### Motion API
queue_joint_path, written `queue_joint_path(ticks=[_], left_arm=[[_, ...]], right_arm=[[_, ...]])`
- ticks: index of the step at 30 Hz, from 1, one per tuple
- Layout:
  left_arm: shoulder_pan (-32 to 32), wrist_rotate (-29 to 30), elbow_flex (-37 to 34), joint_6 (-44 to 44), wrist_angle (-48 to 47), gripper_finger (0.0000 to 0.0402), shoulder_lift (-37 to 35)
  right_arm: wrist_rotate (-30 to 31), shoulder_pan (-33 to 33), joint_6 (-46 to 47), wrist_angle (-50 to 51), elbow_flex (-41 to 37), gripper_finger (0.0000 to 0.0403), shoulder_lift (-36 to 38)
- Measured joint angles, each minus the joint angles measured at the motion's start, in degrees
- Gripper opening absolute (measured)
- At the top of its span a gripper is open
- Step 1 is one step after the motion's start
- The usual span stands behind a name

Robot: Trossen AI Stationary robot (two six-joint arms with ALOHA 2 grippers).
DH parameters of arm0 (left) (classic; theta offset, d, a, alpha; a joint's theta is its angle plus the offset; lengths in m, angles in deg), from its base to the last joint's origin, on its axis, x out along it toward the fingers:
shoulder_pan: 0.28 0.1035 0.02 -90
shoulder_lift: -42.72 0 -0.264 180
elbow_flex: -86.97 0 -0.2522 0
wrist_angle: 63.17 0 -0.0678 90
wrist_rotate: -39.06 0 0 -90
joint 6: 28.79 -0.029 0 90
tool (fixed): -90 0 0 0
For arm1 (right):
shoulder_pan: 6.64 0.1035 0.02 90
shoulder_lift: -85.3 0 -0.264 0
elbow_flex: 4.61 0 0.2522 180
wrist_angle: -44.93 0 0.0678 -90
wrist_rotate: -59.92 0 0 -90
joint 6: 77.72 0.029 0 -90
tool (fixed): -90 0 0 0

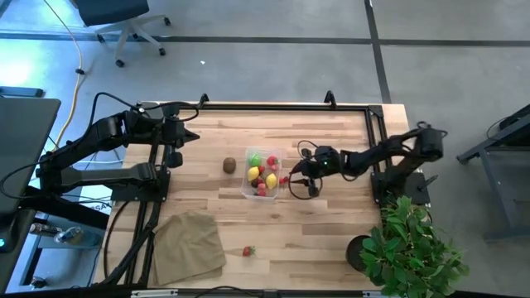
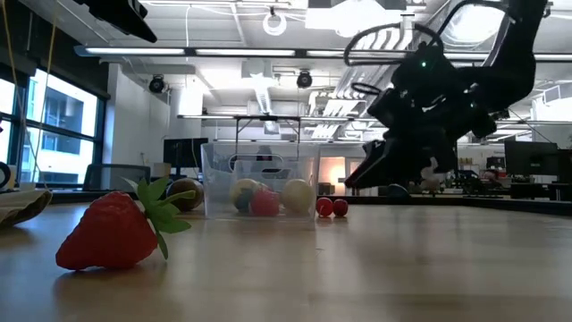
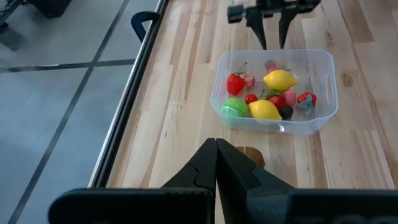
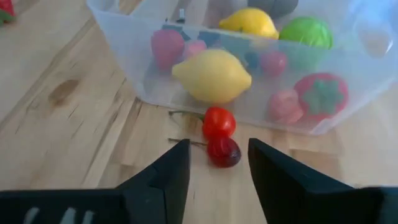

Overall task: Pick and placing Produce into tupperware
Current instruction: Put the dark red cherry into the transparent bin

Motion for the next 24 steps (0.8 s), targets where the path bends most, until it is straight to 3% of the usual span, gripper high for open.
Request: queue_joint_path(ticks=[13, 24], left_arm=[[0.00, 0.01, 0.01, 0.00, -0.02, 0.0001, 0.00], [0.00, 0.01, 0.01, 0.00, -0.02, 0.0001, 0.00]], right_arm=[[-0.81, -0.02, 2.70, -8.00, 0.56, 0.0201, -9.83], [-0.78, -0.04, 2.63, -5.17, 5.49, 0.0213, -13.80]])
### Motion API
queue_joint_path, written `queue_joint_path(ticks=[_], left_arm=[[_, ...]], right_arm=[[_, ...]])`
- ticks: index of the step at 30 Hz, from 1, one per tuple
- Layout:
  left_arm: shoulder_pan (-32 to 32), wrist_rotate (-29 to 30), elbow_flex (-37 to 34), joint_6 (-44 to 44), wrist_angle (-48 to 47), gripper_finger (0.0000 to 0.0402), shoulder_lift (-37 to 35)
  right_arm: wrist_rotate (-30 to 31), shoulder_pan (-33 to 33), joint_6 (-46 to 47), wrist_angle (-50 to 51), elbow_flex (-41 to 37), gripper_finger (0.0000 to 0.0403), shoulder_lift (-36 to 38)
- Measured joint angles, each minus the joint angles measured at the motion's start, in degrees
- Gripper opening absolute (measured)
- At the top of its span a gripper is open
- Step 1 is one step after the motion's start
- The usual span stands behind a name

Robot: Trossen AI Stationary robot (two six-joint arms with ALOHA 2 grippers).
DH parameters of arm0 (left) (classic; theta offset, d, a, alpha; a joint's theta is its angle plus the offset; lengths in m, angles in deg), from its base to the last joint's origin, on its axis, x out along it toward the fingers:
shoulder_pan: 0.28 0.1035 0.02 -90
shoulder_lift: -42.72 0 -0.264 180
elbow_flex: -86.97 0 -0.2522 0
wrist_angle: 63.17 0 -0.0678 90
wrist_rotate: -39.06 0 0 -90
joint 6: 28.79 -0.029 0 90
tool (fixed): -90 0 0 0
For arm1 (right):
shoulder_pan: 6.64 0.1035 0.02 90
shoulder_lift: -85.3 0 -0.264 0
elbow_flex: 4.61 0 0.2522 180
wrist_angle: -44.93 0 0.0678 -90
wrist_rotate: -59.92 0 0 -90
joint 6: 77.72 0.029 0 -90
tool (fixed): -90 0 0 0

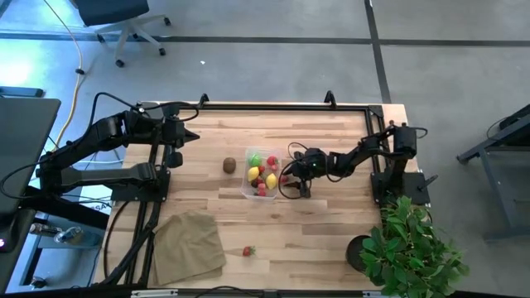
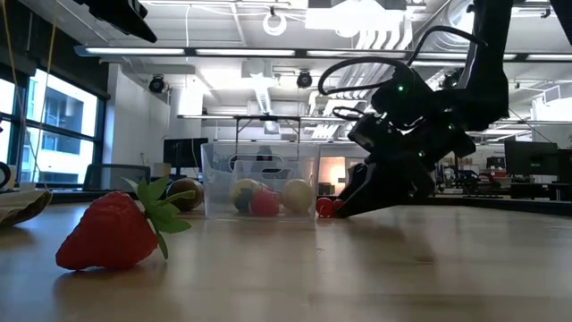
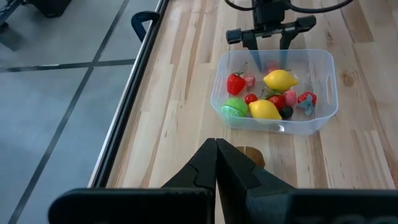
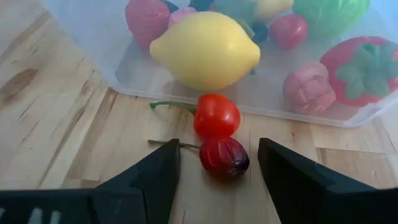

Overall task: Pick and placing Produce into tupperware
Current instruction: Put the dark red cherry into the transparent bin

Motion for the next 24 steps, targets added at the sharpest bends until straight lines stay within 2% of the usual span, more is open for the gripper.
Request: queue_joint_path(ticks=[12, 24], left_arm=[[-0.02, -0.02, 0.00, 0.00, 0.02, 0.0001, -0.02], [0.00, -0.01, -0.02, 0.00, 0.00, 0.0001, 0.00]], right_arm=[[0.03, -0.72, 0.47, 2.01, 0.14, 0.0208, -0.02], [0.83, -0.76, 1.72, 2.56, 0.15, 0.0133, -0.11]])
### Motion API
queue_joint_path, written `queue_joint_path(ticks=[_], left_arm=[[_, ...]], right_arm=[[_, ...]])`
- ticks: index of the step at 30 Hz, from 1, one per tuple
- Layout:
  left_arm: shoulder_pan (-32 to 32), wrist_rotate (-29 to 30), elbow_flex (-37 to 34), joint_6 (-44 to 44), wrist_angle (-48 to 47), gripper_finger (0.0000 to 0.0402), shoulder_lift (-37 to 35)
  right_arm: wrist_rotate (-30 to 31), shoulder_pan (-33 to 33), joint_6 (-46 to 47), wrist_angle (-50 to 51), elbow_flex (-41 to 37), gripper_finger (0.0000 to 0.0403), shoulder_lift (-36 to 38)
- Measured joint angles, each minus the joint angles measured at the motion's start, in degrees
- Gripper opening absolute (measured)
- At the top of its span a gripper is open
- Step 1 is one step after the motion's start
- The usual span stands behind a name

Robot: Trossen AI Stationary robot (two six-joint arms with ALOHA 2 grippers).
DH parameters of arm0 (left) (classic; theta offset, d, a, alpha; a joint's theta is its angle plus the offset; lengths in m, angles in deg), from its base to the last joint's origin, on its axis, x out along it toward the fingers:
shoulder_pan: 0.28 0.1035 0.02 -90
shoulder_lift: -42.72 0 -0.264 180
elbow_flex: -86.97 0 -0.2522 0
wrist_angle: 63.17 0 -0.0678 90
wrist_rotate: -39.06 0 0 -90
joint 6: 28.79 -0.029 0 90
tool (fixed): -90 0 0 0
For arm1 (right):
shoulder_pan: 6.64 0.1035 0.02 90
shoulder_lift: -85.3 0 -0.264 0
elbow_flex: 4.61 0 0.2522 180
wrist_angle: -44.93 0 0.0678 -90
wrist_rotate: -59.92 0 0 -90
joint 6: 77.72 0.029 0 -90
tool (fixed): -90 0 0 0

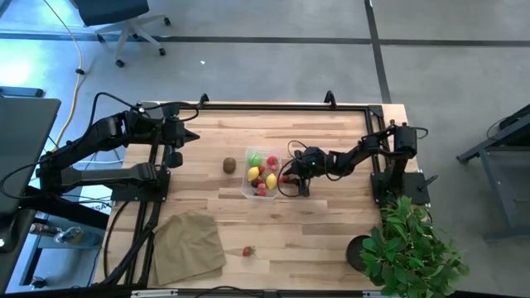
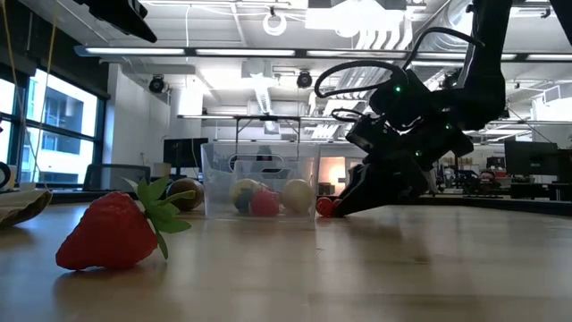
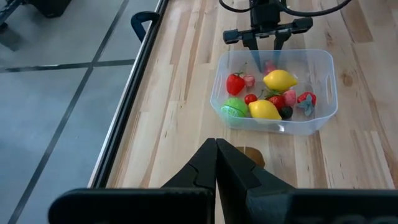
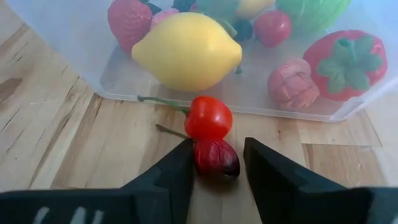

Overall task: Pick and placing Produce into tupperware
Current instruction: Put the dark red cherry into the transparent bin

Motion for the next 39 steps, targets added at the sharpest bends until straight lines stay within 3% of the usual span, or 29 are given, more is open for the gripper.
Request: queue_joint_path(ticks=[13, 28, 39], left_arm=[[-0.01, 0.01, 0.01, 0.00, 0.01, 0.0001, -0.01], [-0.01, -0.01, 0.00, 0.02, 0.01, 0.0001, 0.00], [0.00, 0.01, 0.02, 0.01, 0.00, 0.0001, 0.00]], right_arm=[[0.39, 0.00, 1.62, -0.09, -0.07, 0.0086, -0.02], [-1.38, -0.02, 3.92, 1.01, -0.11, 0.0083, 0.39], [-2.45, 0.07, 2.30, 8.53, -0.34, 0.0082, 5.84]])
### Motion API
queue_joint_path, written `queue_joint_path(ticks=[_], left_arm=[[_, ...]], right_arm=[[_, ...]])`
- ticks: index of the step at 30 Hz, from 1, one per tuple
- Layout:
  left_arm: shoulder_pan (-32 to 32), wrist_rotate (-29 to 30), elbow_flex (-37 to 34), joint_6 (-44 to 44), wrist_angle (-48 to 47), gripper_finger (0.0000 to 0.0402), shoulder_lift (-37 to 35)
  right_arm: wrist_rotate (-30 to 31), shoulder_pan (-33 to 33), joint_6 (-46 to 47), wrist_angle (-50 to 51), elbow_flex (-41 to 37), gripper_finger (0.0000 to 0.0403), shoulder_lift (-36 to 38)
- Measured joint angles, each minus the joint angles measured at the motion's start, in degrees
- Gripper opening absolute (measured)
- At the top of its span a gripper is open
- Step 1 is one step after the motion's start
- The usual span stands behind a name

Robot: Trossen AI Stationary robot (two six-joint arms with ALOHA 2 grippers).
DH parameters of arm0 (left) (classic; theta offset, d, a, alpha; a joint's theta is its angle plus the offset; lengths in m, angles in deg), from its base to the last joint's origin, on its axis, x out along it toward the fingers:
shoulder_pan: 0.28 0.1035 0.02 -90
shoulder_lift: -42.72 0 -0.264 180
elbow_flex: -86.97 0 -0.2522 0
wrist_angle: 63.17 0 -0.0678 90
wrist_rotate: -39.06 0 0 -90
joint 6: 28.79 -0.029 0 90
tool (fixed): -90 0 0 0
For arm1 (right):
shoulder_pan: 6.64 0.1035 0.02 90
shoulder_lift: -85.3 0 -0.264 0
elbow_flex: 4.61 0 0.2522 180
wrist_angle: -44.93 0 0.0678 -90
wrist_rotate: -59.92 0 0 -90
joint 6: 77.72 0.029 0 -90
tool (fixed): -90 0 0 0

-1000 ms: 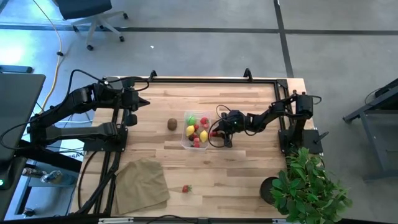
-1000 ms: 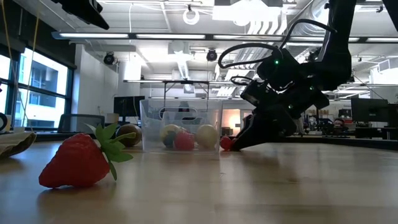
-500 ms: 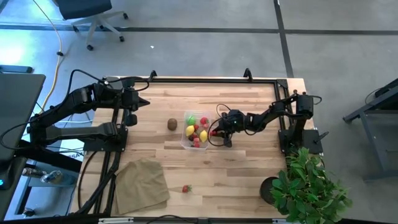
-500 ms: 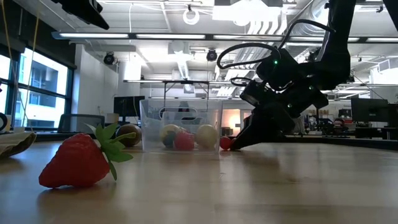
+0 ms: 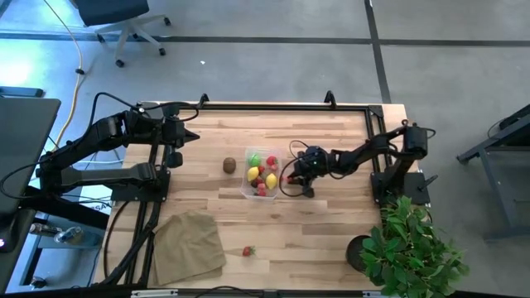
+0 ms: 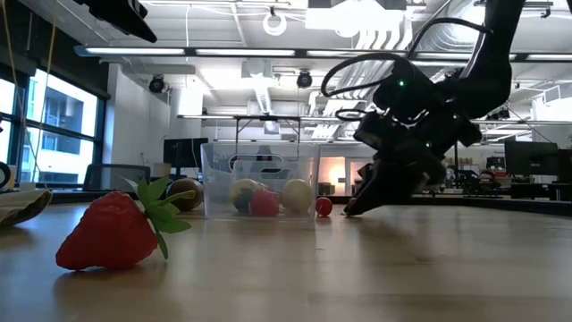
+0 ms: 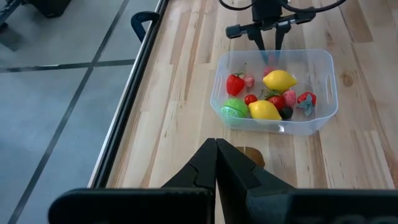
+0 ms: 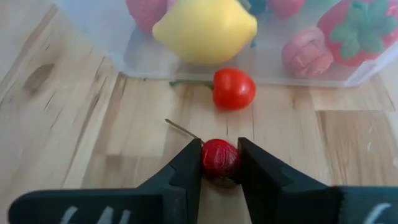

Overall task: Pick and placing Produce into tupperware
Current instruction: Put the dark red cherry into the transparent bin

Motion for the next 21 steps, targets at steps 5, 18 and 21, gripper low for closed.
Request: queue_joint_path(ticks=[5, 18, 21], left_arm=[[0.00, 0.00, -0.01, -0.01, 0.01, 0.0001, -0.02], [-0.01, -0.02, -0.01, -0.01, 0.00, 0.0001, 0.00], [-0.01, 0.00, -0.02, 0.00, 0.01, 0.0001, -0.01]], right_arm=[[0.80, 0.02, -0.41, 2.17, -0.14, 0.0082, 4.00], [8.19, 0.00, -0.80, 5.22, 3.00, 0.0082, 25.81], [9.19, 0.00, -0.80, 6.42, 8.42, 0.0082, 27.19]])
